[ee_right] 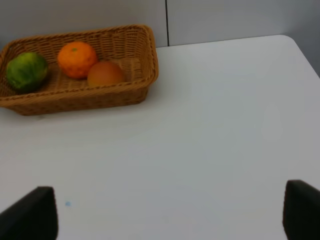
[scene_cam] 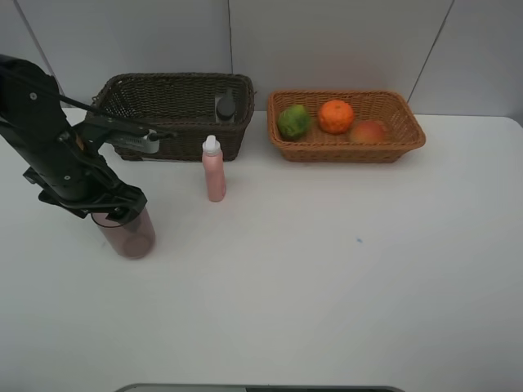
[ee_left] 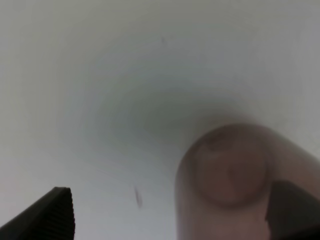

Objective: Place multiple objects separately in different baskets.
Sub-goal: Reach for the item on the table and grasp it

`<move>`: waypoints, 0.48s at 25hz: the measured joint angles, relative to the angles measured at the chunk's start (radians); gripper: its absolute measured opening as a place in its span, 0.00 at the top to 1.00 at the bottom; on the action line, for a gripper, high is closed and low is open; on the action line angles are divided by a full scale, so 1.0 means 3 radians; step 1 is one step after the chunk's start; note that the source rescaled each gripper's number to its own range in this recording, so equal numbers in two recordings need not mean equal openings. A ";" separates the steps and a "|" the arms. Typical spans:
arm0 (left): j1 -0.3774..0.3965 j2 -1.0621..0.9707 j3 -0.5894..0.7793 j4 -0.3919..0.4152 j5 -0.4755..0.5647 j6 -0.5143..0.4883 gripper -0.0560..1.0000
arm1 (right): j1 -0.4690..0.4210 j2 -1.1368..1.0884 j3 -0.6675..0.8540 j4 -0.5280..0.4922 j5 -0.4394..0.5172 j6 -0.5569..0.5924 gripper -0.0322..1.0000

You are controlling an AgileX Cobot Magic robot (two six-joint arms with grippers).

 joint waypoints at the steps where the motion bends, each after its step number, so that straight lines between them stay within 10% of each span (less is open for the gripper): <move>1: 0.0000 0.0014 0.0004 0.0000 -0.0016 0.0000 0.00 | 0.0000 0.0000 0.0000 0.0000 0.0000 0.0000 0.00; 12: 0.0000 0.0191 0.0004 0.0000 -0.0112 0.0013 0.02 | 0.0000 0.0000 0.0000 0.0000 0.0000 0.0000 0.00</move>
